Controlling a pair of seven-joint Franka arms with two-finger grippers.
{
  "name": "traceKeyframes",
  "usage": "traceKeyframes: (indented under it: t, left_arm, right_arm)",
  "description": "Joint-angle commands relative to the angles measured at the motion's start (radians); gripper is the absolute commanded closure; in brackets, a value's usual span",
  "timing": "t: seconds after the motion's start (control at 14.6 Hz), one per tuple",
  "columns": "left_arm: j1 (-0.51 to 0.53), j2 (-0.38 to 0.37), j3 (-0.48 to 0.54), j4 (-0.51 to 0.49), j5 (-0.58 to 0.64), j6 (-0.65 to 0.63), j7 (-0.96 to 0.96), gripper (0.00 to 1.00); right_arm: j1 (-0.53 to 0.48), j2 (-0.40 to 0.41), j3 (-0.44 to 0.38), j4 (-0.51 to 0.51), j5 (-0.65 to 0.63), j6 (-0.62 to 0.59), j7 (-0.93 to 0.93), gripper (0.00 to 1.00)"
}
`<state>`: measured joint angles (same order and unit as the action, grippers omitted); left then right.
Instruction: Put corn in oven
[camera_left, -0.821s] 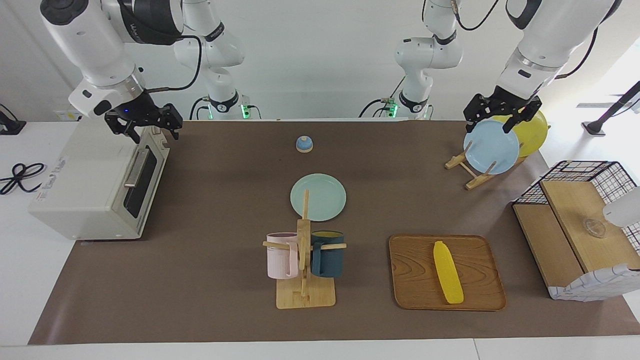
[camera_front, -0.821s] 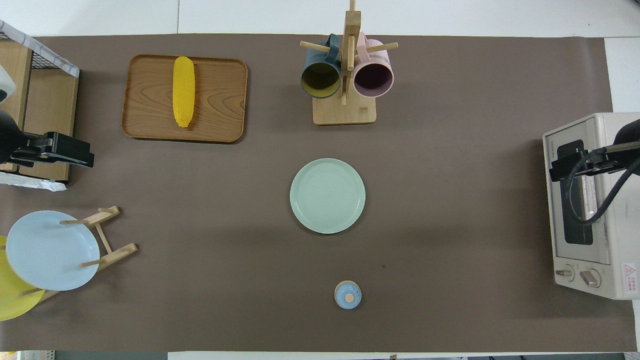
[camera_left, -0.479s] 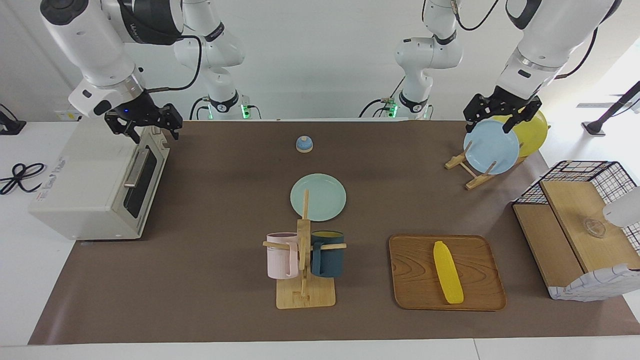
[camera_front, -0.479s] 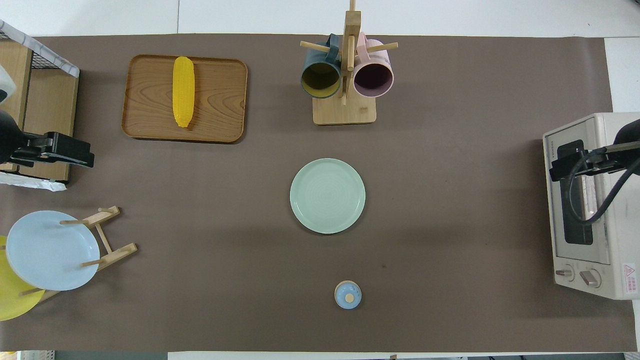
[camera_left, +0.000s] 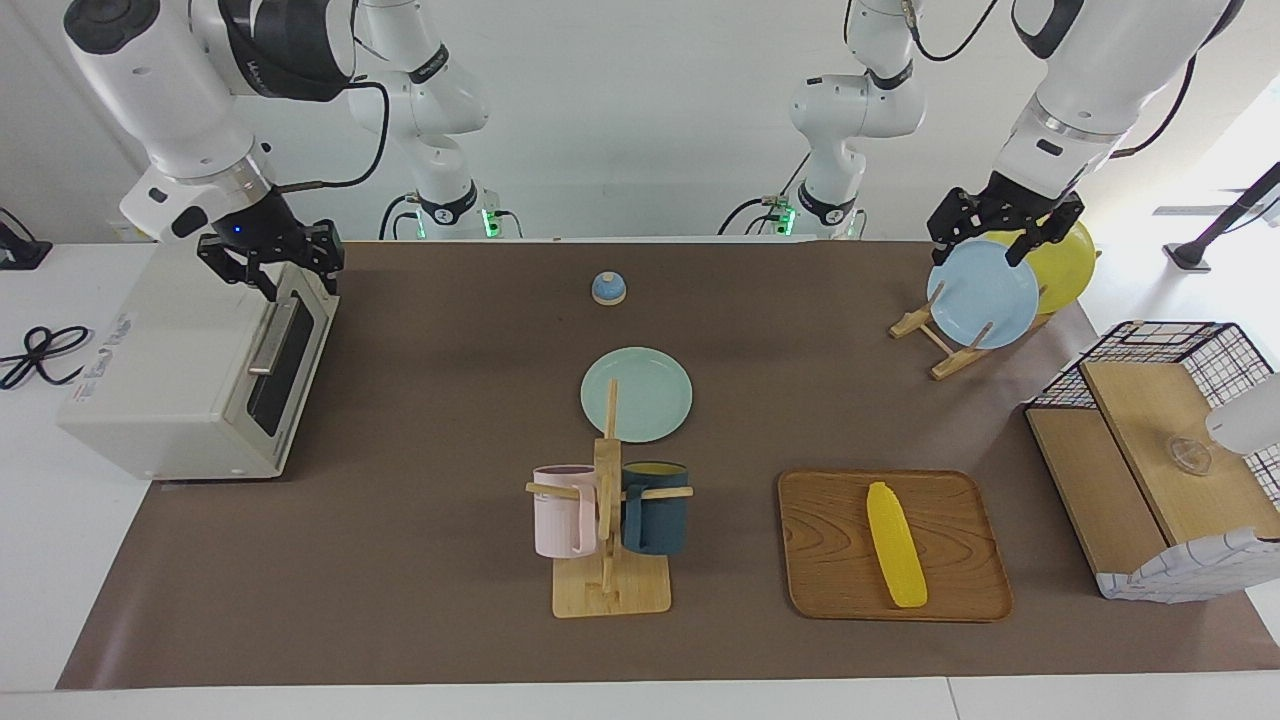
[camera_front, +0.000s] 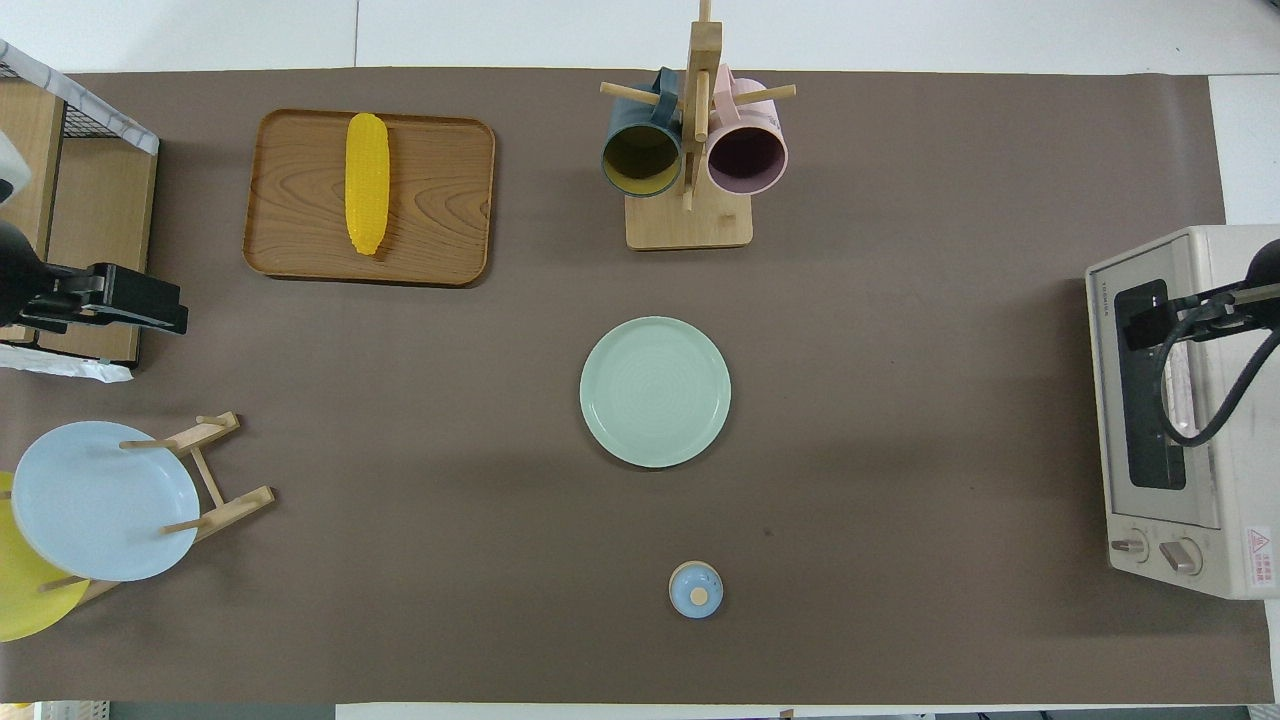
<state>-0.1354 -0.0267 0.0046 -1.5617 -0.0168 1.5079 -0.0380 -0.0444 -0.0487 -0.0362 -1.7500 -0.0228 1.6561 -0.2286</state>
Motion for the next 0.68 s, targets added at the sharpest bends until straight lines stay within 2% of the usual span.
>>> traceKeyframes:
  t: [0.0, 0.21, 0.41, 0.62]
  left_arm:
    - [0.017, 0.007, -0.009, 0.012, 0.009, 0.003, -0.005, 0.0]
    - [0.013, 0.005, -0.011, 0.006, 0.009, 0.028, -0.008, 0.0]
    - [0.016, 0.008, -0.011, -0.008, 0.008, 0.06, -0.005, 0.0]
    - [0.014, 0.103, -0.011, 0.003, -0.028, 0.147, -0.007, 0.0]
  right_arm:
    - [-0.057, -0.088, 0.004, -0.172, 0.004, 0.114, -0.035, 1.0]
    - [-0.095, -0.108, 0.002, -0.269, 0.003, 0.217, -0.026, 1.0]
    - [-0.146, -0.079, 0.002, -0.287, 0.004, 0.261, -0.026, 1.0]
    - [-0.16, -0.069, 0.004, -0.292, 0.006, 0.263, 0.003, 1.0]
